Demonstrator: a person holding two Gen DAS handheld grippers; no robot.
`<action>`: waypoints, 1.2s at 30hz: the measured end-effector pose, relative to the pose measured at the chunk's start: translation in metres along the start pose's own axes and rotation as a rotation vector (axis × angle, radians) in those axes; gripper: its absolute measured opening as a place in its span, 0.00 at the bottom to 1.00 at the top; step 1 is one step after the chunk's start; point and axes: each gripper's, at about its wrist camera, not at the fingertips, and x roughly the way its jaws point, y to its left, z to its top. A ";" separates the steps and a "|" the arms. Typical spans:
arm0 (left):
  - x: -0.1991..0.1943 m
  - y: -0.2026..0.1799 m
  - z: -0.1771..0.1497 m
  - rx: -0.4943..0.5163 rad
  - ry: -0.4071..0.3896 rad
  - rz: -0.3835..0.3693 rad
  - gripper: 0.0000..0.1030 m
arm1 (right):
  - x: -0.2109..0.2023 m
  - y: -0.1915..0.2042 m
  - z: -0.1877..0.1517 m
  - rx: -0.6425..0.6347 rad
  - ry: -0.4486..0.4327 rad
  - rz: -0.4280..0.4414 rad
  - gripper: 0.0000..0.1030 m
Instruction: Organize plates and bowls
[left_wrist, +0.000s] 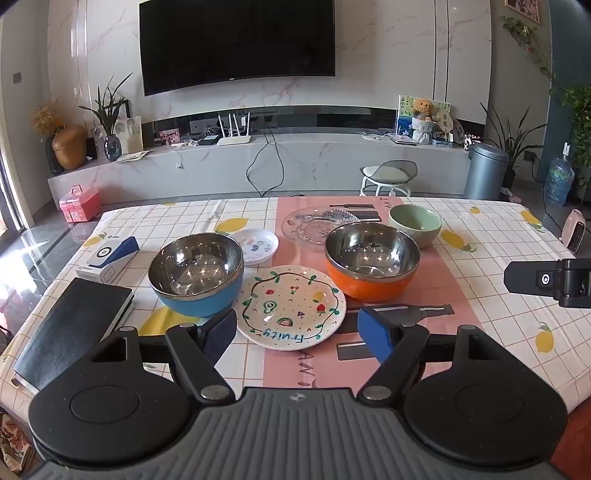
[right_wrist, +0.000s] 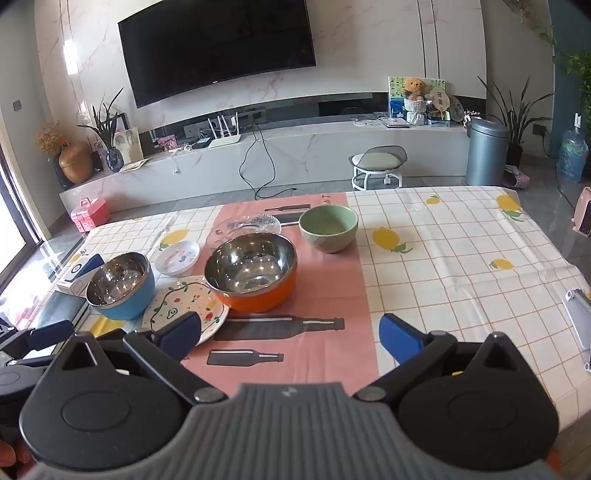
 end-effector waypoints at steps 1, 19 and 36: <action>0.000 0.000 0.000 -0.002 -0.001 -0.006 0.85 | 0.000 0.000 0.000 0.002 0.010 0.001 0.98; 0.002 0.007 -0.002 -0.046 0.023 -0.018 0.85 | 0.008 0.006 -0.001 -0.018 0.023 0.007 0.98; 0.003 0.016 -0.005 -0.078 0.042 -0.022 0.85 | 0.011 0.009 -0.004 -0.029 0.034 0.014 0.98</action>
